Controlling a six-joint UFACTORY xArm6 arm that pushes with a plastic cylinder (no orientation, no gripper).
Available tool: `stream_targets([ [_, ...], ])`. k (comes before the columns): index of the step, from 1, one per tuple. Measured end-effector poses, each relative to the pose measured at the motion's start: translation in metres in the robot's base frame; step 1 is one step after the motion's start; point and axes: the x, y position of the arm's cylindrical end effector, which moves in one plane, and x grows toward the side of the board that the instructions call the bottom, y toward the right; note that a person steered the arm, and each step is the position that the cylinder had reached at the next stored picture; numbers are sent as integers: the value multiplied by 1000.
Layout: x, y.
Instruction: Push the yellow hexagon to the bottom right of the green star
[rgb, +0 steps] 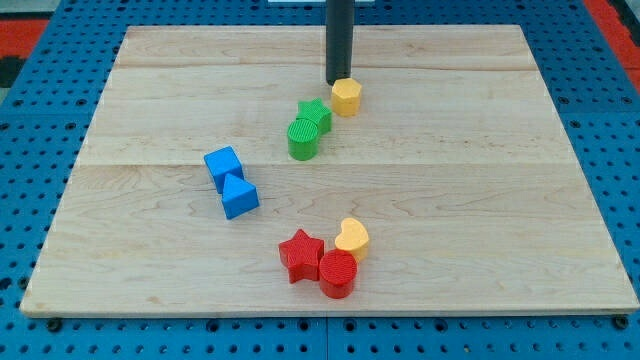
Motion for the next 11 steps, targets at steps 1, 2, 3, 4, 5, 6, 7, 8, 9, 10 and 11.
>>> stream_targets([
  [1, -16, 1],
  [2, -33, 1],
  [3, -21, 20],
  [4, -5, 23],
  [5, -4, 29],
  [6, 0, 31],
  [7, 2, 31],
  [8, 26, 31],
  [9, 12, 5],
  [10, 19, 4],
  [11, 93, 8],
])
